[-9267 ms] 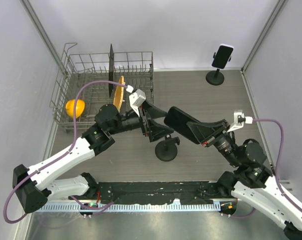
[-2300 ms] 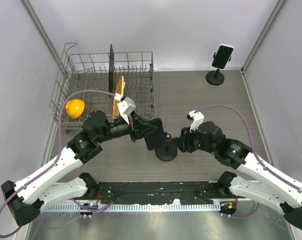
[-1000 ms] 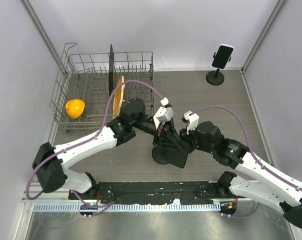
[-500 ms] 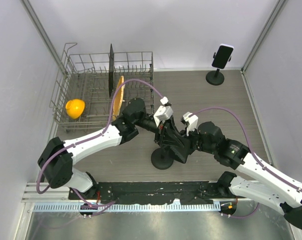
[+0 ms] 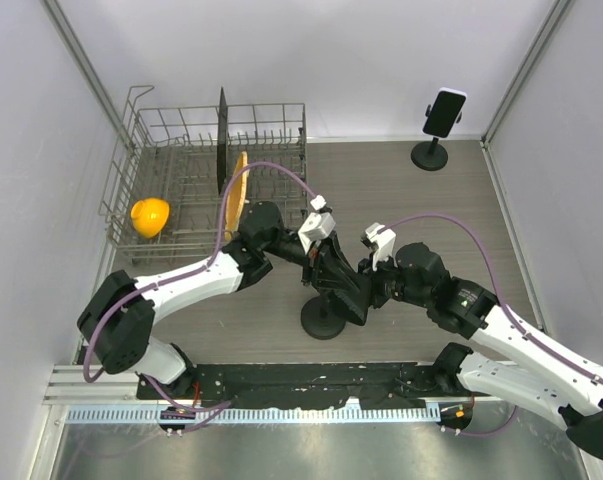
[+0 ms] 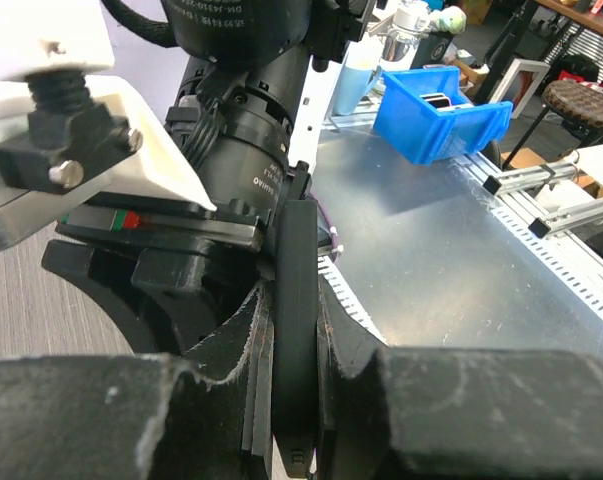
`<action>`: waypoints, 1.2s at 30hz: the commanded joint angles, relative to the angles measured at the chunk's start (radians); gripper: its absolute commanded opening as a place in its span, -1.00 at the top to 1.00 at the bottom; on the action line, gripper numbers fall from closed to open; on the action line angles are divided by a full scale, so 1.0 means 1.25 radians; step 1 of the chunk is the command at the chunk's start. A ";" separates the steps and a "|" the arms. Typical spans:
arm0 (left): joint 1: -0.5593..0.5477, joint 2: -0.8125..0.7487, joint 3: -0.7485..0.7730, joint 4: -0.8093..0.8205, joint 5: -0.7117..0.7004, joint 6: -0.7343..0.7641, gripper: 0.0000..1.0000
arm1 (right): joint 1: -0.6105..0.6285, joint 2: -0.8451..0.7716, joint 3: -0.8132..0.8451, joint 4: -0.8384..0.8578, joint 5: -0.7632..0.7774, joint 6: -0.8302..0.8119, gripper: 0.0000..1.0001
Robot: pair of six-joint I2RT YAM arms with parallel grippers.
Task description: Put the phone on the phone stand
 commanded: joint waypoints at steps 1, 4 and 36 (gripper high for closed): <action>0.029 0.012 0.011 0.076 -0.004 0.018 0.99 | 0.000 -0.027 0.017 0.114 -0.052 0.005 0.99; 0.030 0.027 0.013 0.051 0.001 0.029 1.00 | 0.000 -0.028 0.012 0.118 -0.057 0.000 0.99; 0.061 -0.073 -0.104 -0.073 -0.268 0.066 0.99 | -0.003 -0.087 -0.038 0.162 0.150 0.049 0.99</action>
